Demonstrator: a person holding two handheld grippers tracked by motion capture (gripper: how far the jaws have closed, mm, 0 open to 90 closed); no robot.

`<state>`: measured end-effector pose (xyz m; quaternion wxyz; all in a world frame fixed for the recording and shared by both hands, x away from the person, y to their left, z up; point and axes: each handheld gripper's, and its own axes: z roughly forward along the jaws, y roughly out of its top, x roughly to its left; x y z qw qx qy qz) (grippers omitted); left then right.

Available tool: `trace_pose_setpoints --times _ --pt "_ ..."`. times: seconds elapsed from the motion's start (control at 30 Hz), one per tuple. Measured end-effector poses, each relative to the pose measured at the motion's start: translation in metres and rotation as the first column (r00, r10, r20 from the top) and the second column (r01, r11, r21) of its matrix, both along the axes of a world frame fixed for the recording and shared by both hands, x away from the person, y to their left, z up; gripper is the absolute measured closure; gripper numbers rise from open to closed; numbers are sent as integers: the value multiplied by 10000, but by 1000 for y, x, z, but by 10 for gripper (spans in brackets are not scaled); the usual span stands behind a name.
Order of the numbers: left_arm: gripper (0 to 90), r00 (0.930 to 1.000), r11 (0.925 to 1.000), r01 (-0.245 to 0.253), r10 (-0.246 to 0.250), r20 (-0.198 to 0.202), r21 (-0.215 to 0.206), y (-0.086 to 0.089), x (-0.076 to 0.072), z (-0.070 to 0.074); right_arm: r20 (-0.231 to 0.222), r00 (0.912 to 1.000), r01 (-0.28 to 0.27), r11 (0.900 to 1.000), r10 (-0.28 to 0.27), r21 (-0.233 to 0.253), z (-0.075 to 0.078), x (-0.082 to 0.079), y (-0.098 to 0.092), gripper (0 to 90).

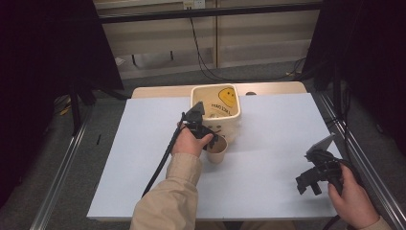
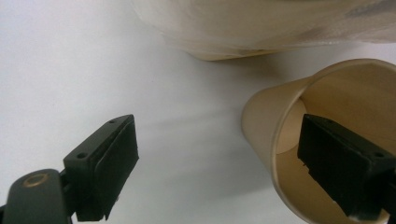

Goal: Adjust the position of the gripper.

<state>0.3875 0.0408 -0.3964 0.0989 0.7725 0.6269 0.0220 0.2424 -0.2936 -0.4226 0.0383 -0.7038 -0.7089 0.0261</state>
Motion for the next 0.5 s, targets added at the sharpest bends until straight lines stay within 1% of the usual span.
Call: trace_pose_setpoints --times 0.03,0.07,0.1,0.13,0.2,0.23,0.27,0.33,0.43,0.47,0.5 --pt "121 10000 10000 0 0 0 0 0 0 0 0 10000 0 10000 0 0 0 0 0 49" --pt "121 10000 10000 -9 8 36 23 -1 0 1 149 9999 -1 10000 1 17 -1 0 0 49" --pt "121 10000 10000 -9 8 36 23 -1 0 1 149 9999 -1 10000 1 17 -1 0 0 49" --pt "121 10000 10000 -34 35 85 -60 -2 0 3 -14 10000 -8 10000 8 -3 0 0 0 49" --pt "121 10000 10000 2 -1 79 -50 -2 0 5 21 10000 -19 10000 19 3 0 0 0 49" --pt "121 10000 10000 23 -22 96 -18 -2 0 6 -74 10000 -35 10000 35 -44 0 0 0 49" --pt "121 10000 10000 -52 53 40 -67 -3 0 8 4 10000 -24 10000 24 -13 -1 0 0 50" --pt "121 10000 10000 21 -21 23 -16 -3 1 10 34 10000 -21 10000 21 0 -1 0 0 50" --pt "119 10000 10000 -34 34 44 -40 -6 1 18 -10 10000 2 10000 -2 -5 0 0 -1 49" --pt "119 10000 10000 80 -80 19 -10 -6 2 22 24 10000 -31 10000 31 -8 0 0 -1 49" --pt "118 10000 10000 60 -60 -20 -38 -7 2 24 89 10000 -41 10000 42 -37 0 0 -1 49"
